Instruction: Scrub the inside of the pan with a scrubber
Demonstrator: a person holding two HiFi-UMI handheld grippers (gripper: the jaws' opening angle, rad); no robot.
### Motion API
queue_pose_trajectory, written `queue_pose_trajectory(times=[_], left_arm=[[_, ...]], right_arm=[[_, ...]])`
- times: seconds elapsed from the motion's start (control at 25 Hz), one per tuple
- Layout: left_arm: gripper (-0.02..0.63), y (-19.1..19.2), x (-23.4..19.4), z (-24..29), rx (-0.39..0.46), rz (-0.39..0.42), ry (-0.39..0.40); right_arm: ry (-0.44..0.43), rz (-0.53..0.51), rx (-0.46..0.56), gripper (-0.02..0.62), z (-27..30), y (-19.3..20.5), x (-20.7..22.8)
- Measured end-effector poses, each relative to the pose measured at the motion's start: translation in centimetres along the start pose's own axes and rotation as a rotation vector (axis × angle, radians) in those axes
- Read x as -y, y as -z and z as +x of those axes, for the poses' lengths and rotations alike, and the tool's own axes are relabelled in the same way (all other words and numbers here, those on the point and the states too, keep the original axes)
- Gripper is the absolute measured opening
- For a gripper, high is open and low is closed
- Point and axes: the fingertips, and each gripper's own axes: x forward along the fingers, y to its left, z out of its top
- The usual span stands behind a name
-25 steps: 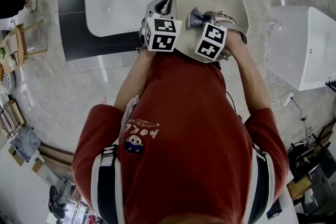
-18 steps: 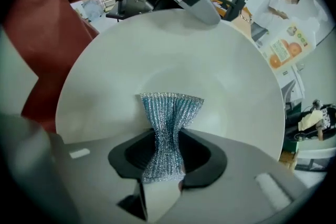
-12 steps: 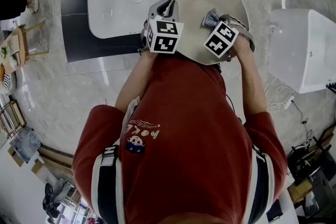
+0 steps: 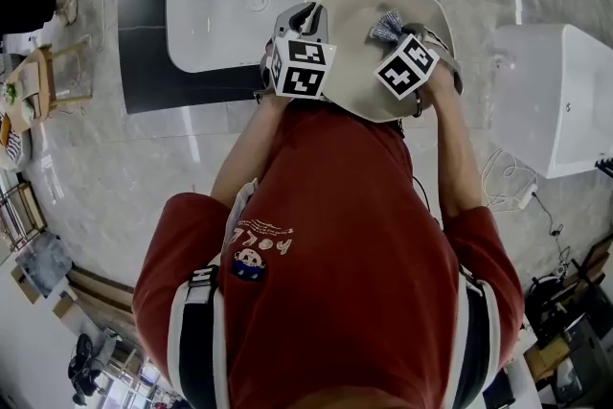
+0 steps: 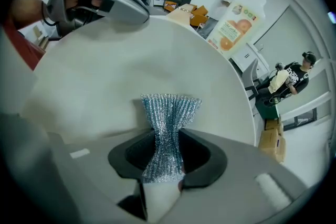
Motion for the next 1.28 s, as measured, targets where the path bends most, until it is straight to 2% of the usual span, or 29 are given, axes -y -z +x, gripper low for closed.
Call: queue_pose_trajectory(times=[0.2, 0.48, 0.76, 1.04, 1.28], left_arm=[[0.043, -0.1, 0.0, -0.1, -0.013, 0.002, -0.003], [0.043, -0.8, -0.3, -1.2, 0.013, 0.003, -0.025], [0.043, -2.5, -0.9, -3.2, 0.084, -0.022, -0.044], [0.040, -5.9, -1.2, -5.5, 0.189, -0.054, -0.040], [0.038, -10.2, -1.0, -8.0, 0.312, -0.063, -0.034]], right_arm=[[0.003, 0.079, 0.063, 0.150, -1.2, -0.4, 0.1], [0.000, 0.173, 0.170, 0.150, -4.0, -1.3, 0.3], [-0.029, 0.392, 0.381, 0.150, -7.6, -2.6, 2.0], [0.121, 0.552, 0.661, 0.150, -14.6, -4.4, 6.5], [0.270, 0.575, 0.865, 0.149, -20.9, -6.6, 9.4]])
